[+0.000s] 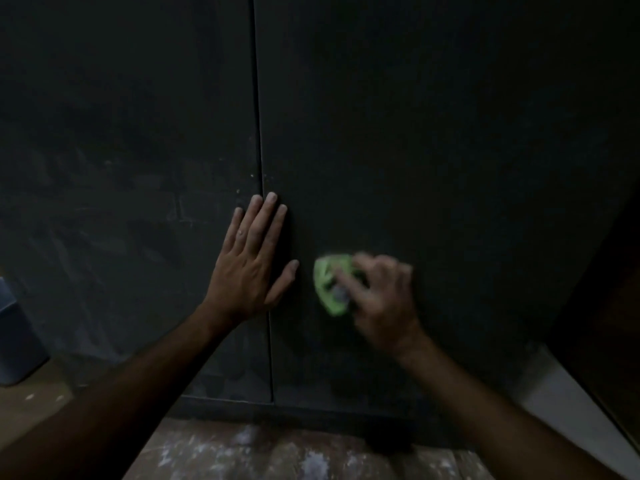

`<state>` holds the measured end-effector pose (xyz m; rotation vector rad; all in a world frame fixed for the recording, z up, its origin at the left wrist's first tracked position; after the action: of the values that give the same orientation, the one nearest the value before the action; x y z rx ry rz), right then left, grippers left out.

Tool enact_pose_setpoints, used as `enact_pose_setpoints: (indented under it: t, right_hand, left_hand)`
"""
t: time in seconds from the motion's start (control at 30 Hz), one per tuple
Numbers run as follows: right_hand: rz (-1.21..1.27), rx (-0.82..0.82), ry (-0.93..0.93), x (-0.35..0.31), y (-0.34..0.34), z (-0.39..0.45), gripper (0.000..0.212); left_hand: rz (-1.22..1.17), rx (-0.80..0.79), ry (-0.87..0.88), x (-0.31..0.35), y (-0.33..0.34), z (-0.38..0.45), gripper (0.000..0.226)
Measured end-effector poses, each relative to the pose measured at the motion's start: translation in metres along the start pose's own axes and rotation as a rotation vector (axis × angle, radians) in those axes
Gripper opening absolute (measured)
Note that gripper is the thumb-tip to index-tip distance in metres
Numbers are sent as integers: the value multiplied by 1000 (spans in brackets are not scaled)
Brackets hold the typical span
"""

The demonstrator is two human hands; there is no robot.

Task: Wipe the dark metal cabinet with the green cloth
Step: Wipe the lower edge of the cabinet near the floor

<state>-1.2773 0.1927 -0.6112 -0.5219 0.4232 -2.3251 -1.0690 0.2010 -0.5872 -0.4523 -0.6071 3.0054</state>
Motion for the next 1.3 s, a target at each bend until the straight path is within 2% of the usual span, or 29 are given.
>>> enact_pose_setpoints:
  t: [0.07,0.1,0.13,0.2,0.3,0.37,0.43,0.5,0.53,0.57,0.63,0.77,0.83,0.9,0.97,1.03,1.1,1.17,1.23,1.3]
  right_hand:
    - [-56,-301,-228,-21,12,-57,41]
    - [-65,-372,-247,-16,7,-66,44]
    - [-57,-363,-220,-4,0,-61,46]
    - [-29,-185,-61,27,-22,-27,50]
    - [-31,144,307,77,-55,27,50]
    - [-13,170,331,68,-46,23,53]
    - [22,0,136,31,-18,-15,58]
    - [-8,-287,-99,3,4,-72,59]
    - [-52,-414,-174,3,5,-93,60]
    - [-66,-473,-214,11,0,-103,60]
    - [-47,-387,-179,35,-15,-92,60]
    - [-37,-2,230,80,-41,-23,66]
    - [-18,54,268,70,-35,-21,56]
    - [-3,-72,65,44,-21,-52,46]
    - [-45,-346,-186,31,-12,-97,39]
    - [-63,-497,-253,46,-20,-117,48]
    - [-40,-431,-137,69,-39,-106,62]
    - [30,-299,71,85,-60,-78,74]
    - [109,-118,222,95,-77,-46,69]
    - [136,15,306,100,-90,-18,54]
  left_hand:
    - [16,8,6,-1,0,-1,80]
    - [20,13,16,-2,1,-1,80]
    - [30,17,24,-4,2,0,81]
    - [48,15,30,-5,2,0,81]
    - [44,29,17,-2,4,0,82]
    - [38,34,9,-1,5,0,82]
    - [45,40,10,-1,5,0,83]
    - [49,48,15,-2,6,0,83]
    - [48,49,15,-2,6,0,83]
    - [45,47,14,-1,7,0,83]
    - [46,38,10,-2,8,0,84]
    - [35,45,-8,2,6,2,82]
    - [20,40,-27,6,5,3,81]
    - [20,35,-33,7,4,3,82]
    - [33,27,-22,7,3,2,82]
    - [47,21,-15,6,2,3,82]
    - [56,23,-2,6,0,4,81]
    - [49,40,44,14,-3,7,79]
    - [10,43,115,29,-3,9,76]
    - [-36,17,188,49,1,10,74]
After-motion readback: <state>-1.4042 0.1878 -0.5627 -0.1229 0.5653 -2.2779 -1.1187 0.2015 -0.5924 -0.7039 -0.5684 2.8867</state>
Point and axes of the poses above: each hand's wrist, its own z-axis towards the middle knuckle, its own y-axis out of the palm, x = y × z, the point moved 5 cm from there along z, towards the middle knuckle, and after that the axes turned 9 degrees about z, right-handed, at the moved point
